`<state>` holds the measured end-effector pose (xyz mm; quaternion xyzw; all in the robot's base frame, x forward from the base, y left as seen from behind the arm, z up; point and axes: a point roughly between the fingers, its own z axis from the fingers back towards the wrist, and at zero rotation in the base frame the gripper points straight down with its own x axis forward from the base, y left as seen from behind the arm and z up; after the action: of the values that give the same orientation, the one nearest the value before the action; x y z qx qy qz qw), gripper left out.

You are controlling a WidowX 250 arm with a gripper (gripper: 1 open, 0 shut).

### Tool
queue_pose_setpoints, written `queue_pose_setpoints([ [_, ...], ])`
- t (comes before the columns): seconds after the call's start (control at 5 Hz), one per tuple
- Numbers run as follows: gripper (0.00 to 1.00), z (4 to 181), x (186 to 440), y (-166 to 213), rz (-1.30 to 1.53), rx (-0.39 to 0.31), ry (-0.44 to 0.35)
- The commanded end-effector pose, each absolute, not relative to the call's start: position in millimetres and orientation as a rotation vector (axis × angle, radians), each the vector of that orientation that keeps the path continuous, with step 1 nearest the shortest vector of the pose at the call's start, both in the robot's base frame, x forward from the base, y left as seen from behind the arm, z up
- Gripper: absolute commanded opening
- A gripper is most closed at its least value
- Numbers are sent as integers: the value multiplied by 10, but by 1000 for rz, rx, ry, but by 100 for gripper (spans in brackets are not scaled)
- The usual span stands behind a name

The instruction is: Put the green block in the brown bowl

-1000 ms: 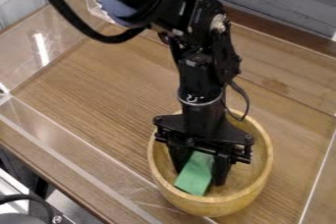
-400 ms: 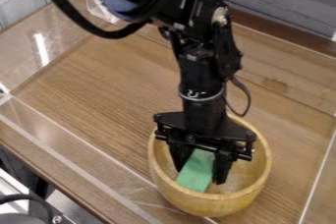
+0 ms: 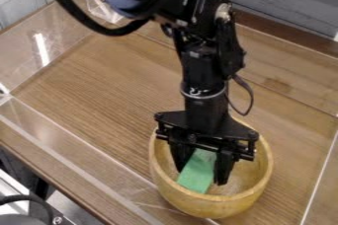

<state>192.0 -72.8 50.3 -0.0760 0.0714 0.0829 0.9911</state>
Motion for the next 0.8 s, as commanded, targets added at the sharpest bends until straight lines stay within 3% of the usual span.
queue_pose_setpoints([
  [0.0, 0, 675, 2022, -750, 160, -177, 83],
  [0.6, 0, 758, 2049, -778, 160, -198, 73],
])
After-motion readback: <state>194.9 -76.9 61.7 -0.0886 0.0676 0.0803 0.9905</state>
